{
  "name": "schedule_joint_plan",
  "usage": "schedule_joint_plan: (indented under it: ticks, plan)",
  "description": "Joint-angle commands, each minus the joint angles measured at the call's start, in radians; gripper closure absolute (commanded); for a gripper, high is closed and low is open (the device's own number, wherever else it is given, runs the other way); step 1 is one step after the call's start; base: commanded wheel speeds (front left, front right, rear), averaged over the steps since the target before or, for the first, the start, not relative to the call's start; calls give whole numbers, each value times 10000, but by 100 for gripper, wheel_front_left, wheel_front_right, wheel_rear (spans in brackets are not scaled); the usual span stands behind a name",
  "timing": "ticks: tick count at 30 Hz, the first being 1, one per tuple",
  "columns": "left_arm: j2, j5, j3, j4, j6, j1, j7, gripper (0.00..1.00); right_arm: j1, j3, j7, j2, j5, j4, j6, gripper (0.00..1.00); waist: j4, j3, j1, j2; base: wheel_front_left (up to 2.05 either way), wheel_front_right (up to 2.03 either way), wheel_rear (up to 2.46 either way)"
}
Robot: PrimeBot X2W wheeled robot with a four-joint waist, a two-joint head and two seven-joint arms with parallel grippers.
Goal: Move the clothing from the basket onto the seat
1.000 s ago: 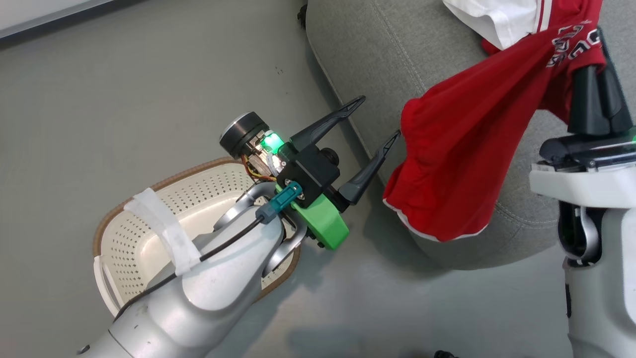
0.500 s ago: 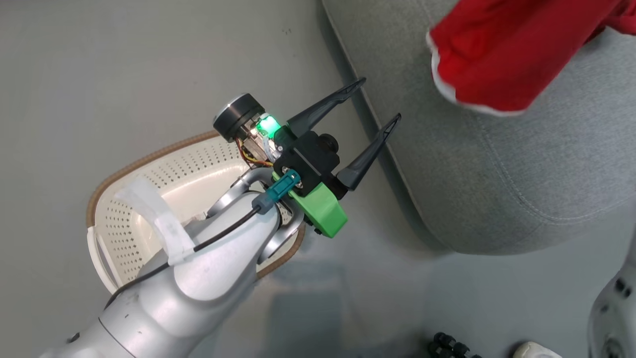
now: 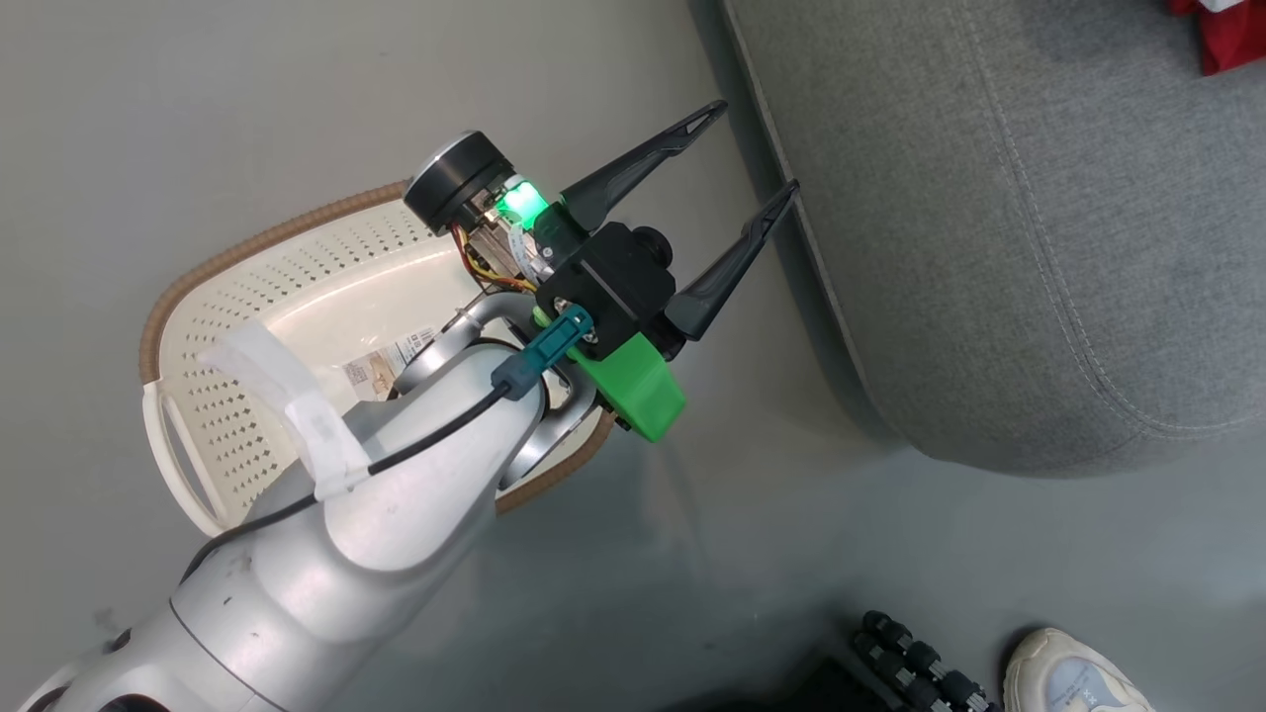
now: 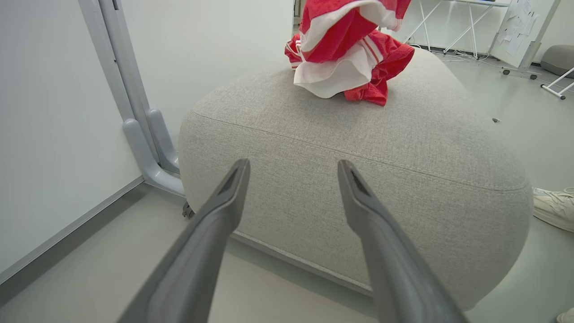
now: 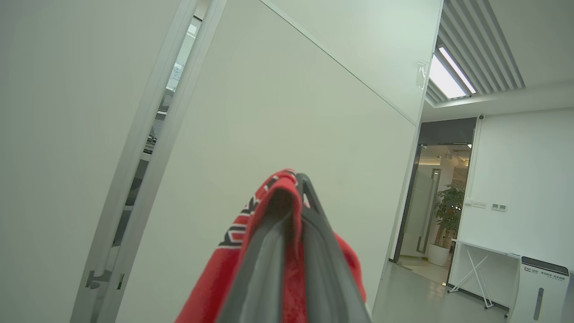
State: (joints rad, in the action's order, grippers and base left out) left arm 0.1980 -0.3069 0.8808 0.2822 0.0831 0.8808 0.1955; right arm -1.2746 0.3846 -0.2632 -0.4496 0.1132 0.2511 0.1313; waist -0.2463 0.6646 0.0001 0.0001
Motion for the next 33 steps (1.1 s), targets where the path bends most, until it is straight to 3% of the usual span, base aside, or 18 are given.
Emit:
schedule_joint_plan:
  ticks: [1, 5, 21, 27, 28, 29, 30, 33]
  plan:
    - [85, 41, -13, -50, -37, 180, 0, 0, -96, 2, -22, -88, -39, 216, -11, 100, 49, 289, -1, -1, 0, 0, 0]
    - [181, 32, -24, -123, -70, 257, -53, 0, 99, -25, -21, -341, -149, 1094, -11, 100, 88, 562, -1, -1, 0, 0, 0]
    - [303, 58, 68, -319, -152, 514, -73, 0, 2160, 597, -21, 786, -377, 3336, -11, 100, 479, 1197, -1, -1, 0, 0, 0]
    - [298, 85, 80, -358, -214, 593, 52, 0, 2514, 694, -22, 947, -442, 3575, -11, 100, 537, 1053, -1, -1, 0, 0, 0]
    - [292, 74, 90, -355, -227, 570, 89, 0, 2569, 697, -22, 963, -440, 3509, -11, 67, 539, 988, -1, -1, 0, 0, 0]
    - [284, 52, 88, -348, -236, 541, 101, 0, 2637, 690, -22, 977, -449, 3470, -11, 5, 539, 922, -1, -1, 0, 0, 0]
    - [280, 26, 98, -316, -252, 491, 117, 0, 2727, 677, -22, 990, -469, 3422, -11, 0, 539, 824, -1, -1, 0, 0, 0]
    - [233, -49, 119, -237, -286, 335, 203, 0, 3040, 632, -22, 1040, -484, 3166, -11, 0, 537, 517, -1, -1, 0, 0, 0]
